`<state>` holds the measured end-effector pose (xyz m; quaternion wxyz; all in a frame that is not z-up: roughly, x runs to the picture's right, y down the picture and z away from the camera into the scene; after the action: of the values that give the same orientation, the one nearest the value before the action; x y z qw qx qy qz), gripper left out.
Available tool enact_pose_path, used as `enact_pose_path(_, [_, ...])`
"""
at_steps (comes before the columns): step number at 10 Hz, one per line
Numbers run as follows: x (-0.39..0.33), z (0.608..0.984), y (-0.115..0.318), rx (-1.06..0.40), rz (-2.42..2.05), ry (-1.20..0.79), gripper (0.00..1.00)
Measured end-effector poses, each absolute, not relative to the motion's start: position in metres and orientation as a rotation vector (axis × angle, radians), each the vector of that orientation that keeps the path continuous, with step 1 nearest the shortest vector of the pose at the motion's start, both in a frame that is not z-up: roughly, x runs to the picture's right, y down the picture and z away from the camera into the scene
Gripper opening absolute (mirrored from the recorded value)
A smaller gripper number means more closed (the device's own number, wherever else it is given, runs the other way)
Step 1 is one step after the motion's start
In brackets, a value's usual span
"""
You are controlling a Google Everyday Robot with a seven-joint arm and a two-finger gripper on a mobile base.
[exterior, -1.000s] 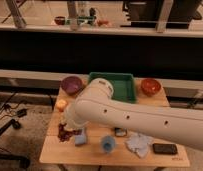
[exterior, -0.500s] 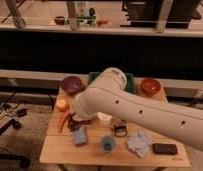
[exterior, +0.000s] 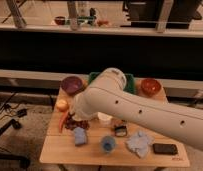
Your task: Place grapes in red bowl
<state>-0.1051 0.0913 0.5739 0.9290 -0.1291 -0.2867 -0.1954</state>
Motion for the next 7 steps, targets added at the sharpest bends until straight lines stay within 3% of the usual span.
enact_pose_path(7, [-0.064,0.573,-0.013,-0.086,-0.258,-0.514,0.18])
